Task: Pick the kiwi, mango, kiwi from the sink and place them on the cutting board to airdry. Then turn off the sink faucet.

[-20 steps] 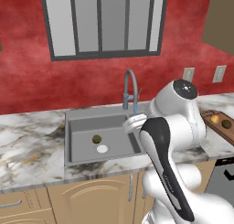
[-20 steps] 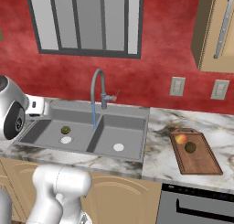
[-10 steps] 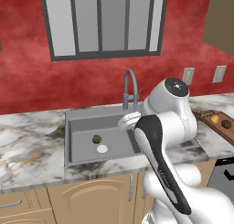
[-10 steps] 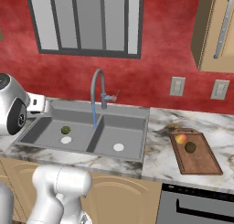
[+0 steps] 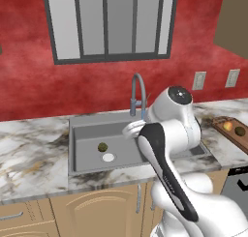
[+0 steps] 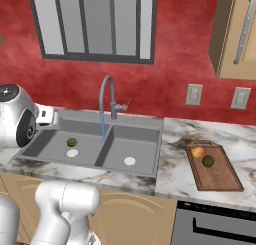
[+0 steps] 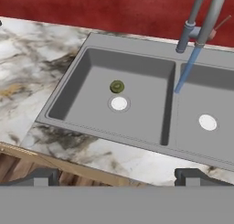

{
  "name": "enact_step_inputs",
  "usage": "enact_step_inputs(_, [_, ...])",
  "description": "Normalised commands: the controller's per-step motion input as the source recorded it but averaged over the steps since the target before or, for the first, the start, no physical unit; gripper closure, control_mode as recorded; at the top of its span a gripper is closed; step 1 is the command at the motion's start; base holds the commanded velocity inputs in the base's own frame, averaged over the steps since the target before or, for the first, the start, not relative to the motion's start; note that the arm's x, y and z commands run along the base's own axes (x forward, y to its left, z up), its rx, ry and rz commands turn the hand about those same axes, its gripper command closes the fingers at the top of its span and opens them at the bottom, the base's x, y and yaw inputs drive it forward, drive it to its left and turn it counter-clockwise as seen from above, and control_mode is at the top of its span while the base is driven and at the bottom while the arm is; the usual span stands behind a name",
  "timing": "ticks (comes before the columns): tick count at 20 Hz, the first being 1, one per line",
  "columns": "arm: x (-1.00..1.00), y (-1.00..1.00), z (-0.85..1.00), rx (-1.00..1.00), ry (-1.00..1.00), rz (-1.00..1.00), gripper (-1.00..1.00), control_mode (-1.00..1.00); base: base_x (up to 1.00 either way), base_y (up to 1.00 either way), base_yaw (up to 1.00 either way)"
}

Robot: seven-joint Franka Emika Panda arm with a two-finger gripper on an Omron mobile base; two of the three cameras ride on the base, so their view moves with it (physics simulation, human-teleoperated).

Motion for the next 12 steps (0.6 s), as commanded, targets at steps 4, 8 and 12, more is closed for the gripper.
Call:
enact_step_inputs(4, [0.18, 0.05, -0.13, 0.01, 0.0, 0.0, -1.0, -1.0, 0.0, 0.0, 0.0])
enact_step_inputs(8, [0.14, 0.03, -0.07, 0.0, 0.02, 0.0, -1.0, -1.0, 0.0, 0.0, 0.0])
enact_step_inputs(12, [0.1, 0.05, -0.08, 0.0, 0.03, 0.0, -1.0, -1.0, 0.0, 0.0, 0.0])
